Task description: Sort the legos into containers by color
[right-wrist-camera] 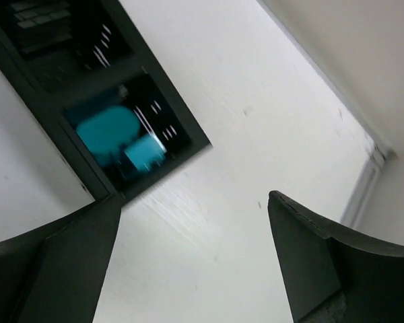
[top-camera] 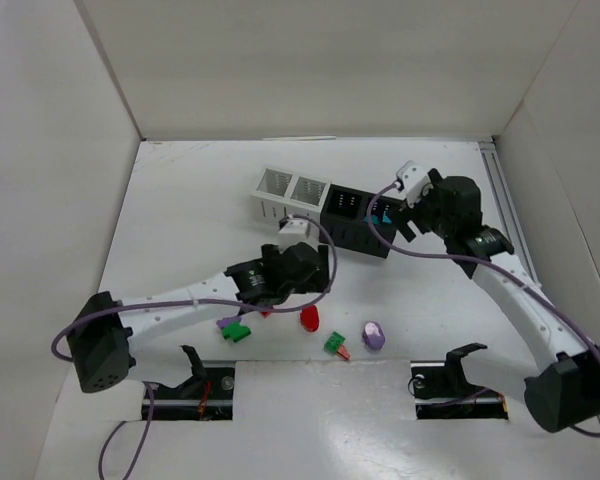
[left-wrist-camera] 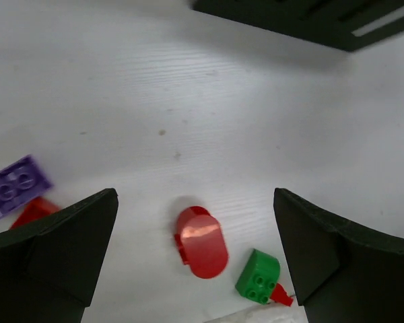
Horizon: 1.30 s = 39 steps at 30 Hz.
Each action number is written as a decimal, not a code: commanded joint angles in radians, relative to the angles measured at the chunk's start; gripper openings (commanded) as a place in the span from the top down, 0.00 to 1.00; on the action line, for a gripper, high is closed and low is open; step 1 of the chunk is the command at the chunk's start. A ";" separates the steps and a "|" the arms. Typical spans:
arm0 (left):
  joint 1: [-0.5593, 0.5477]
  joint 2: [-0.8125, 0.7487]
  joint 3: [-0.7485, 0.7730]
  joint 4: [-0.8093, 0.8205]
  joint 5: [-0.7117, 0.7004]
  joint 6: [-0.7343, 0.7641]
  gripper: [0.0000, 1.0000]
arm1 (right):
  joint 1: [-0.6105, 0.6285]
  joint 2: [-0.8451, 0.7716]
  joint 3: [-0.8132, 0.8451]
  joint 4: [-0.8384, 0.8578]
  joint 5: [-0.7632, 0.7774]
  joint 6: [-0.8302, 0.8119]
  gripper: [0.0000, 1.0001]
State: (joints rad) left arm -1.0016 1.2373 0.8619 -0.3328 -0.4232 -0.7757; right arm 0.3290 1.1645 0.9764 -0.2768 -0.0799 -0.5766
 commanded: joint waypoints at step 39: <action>-0.422 0.668 0.404 0.136 0.173 0.391 0.09 | -0.245 -0.282 -0.154 -0.170 0.040 0.040 0.01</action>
State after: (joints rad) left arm -1.4231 1.8938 1.2465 -0.1905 -0.2398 -0.4015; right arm 0.0906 0.8974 0.8177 -0.4648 -0.0265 -0.5308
